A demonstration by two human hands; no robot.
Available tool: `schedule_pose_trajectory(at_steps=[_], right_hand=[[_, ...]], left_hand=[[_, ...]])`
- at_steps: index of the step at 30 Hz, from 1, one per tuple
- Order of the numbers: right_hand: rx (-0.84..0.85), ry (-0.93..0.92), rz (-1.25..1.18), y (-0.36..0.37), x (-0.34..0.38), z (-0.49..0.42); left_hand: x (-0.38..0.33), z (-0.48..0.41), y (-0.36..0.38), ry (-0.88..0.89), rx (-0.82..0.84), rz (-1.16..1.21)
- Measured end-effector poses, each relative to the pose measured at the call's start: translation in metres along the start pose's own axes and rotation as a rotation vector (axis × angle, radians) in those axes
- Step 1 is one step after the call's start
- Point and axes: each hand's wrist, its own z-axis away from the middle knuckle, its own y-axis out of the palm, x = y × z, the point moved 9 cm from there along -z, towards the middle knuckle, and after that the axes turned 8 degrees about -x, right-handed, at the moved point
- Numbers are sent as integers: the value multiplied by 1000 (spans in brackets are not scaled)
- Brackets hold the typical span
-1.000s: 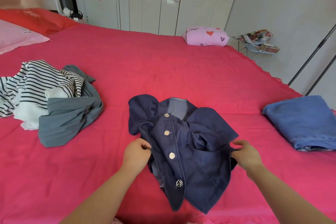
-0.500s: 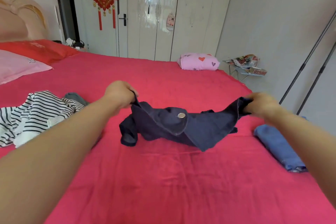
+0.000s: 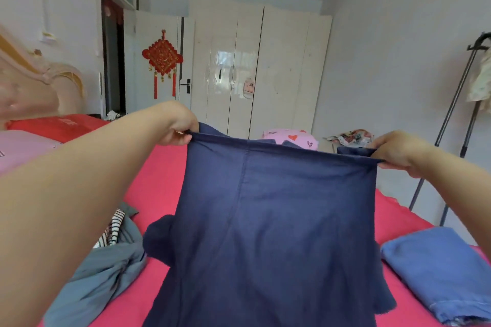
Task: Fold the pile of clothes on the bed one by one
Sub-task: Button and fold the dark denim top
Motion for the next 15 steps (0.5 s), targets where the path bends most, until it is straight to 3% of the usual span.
schedule_pose_trajectory(at_steps=[5, 9, 15], right_hand=[[120, -2, -31, -8, 14, 3], [110, -10, -134, -21, 24, 5], [214, 53, -68, 6, 25, -1]], left_hand=[[-14, 2, -10, 29, 17, -69], [-22, 0, -21, 86, -8, -47], [-31, -2, -22, 194, -127, -280]])
